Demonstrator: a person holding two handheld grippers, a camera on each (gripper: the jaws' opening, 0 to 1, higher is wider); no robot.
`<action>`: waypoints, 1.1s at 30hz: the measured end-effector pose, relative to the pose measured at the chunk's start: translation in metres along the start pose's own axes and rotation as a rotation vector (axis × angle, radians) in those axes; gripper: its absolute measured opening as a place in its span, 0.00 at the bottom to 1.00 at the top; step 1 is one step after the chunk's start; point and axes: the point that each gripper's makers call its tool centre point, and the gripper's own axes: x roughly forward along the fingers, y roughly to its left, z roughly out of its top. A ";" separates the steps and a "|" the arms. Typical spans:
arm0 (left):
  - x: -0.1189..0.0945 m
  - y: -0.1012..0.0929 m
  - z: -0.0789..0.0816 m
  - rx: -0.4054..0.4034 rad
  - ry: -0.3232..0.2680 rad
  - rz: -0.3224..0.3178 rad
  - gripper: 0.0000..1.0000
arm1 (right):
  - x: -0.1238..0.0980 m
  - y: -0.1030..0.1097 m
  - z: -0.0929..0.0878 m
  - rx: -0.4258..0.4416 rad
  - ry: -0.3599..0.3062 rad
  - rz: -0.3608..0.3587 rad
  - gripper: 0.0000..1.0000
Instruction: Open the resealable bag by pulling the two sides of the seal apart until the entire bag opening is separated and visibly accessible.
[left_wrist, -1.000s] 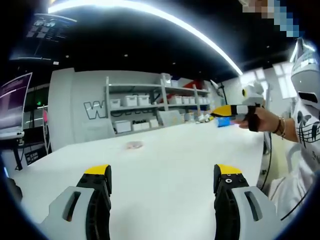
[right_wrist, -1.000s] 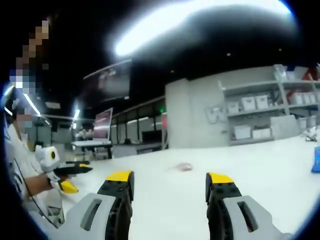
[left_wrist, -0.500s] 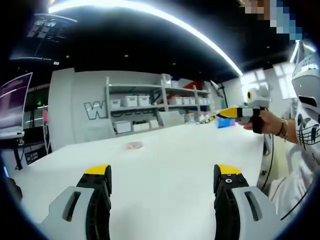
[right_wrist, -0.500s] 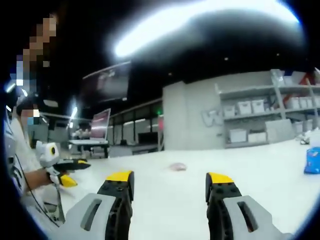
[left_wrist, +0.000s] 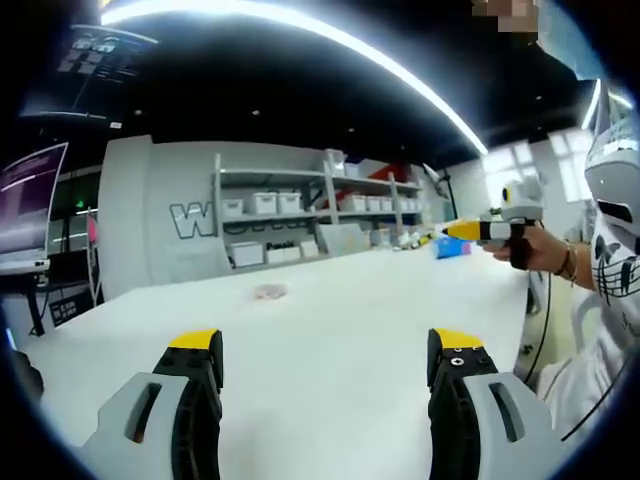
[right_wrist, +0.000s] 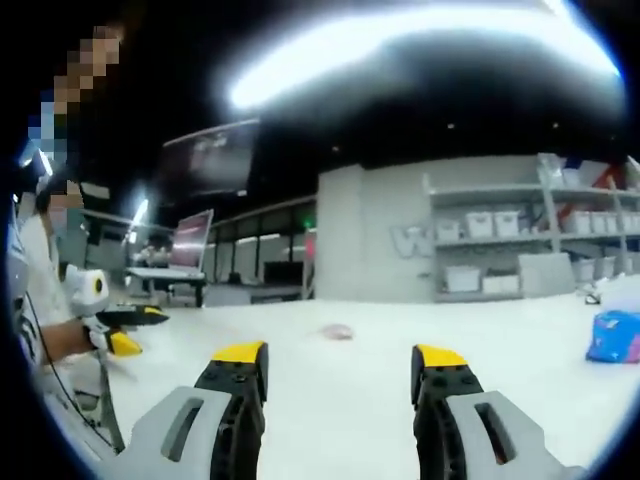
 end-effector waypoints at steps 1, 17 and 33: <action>0.000 0.001 0.001 -0.008 -0.001 0.000 0.83 | -0.001 -0.002 0.000 -0.001 0.003 -0.003 0.57; -0.016 0.031 -0.011 -0.092 0.143 0.086 0.84 | -0.007 -0.017 -0.011 -0.021 0.052 -0.059 0.57; -0.026 0.035 -0.020 -0.124 0.245 0.148 0.80 | -0.011 -0.020 -0.008 -0.021 0.049 -0.067 0.57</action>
